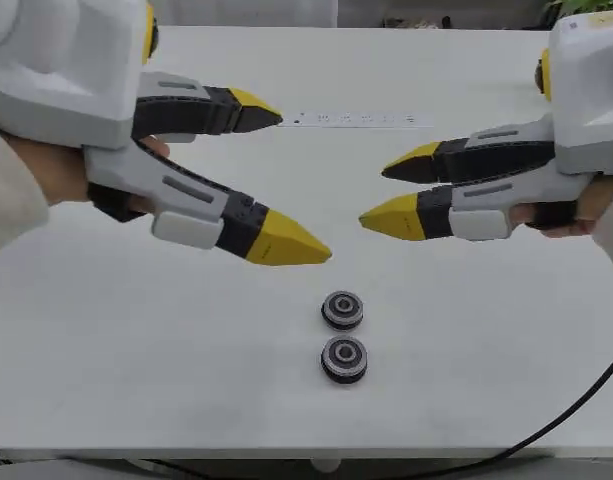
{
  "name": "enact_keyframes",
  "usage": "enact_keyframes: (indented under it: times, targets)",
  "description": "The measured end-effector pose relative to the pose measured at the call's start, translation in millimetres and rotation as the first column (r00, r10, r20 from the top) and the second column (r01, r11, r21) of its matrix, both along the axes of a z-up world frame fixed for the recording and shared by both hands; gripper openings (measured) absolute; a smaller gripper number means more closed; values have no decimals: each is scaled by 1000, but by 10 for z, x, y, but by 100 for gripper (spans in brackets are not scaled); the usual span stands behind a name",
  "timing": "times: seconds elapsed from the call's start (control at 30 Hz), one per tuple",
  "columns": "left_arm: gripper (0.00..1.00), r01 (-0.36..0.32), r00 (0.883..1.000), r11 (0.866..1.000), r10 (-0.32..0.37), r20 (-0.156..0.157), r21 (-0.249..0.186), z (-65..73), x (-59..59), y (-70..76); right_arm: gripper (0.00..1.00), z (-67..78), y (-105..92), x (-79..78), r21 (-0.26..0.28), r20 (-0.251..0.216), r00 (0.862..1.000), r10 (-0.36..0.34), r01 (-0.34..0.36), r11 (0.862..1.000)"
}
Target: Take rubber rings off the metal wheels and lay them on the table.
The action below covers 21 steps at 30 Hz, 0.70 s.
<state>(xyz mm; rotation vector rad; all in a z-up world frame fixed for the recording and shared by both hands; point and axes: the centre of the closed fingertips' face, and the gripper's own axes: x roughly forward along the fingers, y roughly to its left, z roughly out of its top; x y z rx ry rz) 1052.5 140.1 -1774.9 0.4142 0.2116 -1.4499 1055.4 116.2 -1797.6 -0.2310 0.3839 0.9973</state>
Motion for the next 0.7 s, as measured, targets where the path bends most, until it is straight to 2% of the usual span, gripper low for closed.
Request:
enact_keyframes:
  times: [0.1, 0.23, 0.33, 0.43, 0.53, 0.57, 0.63, 0.7]
  targets:
    - [75, 1, 1000, 999, -1, 3, 32, -244, 29, -93, 33, -168, 22, 29, 10, -9, 1000, 2, -2, 1000]
    - [70, 15, 1000, 998, -15, 4, 61, -507, -57, -170, 28, -445, -5, -10, -6, -71, 997, -6, 6, 1000]
    - [67, 31, 998, 998, -29, -51, 49, -671, -164, -201, 27, -683, -27, -112, -41, -142, 990, 17, -23, 999]
    - [65, 27, 996, 999, -23, -91, 41, -788, -215, -213, 26, -795, -21, -167, -46, -173, 985, 25, -33, 998]
    - [63, 18, 994, 999, -13, -108, 42, -883, -235, -202, 26, -905, -16, -233, -38, -218, 975, 30, -39, 999]
    - [63, 13, 992, 999, -8, -124, 43, -929, -249, -199, 25, -928, -11, -253, -32, -230, 973, 31, -39, 999]
    - [62, -7, 989, 999, 13, -147, 42, -1001, -253, -201, 26, -990, 18, -343, 0, -289, 957, 39, -41, 999]
    - [60, 2, 988, 998, 8, -152, 62, -1082, -274, -202, 26, -1077, 18, -402, -1, -319, 947, 47, -50, 999]
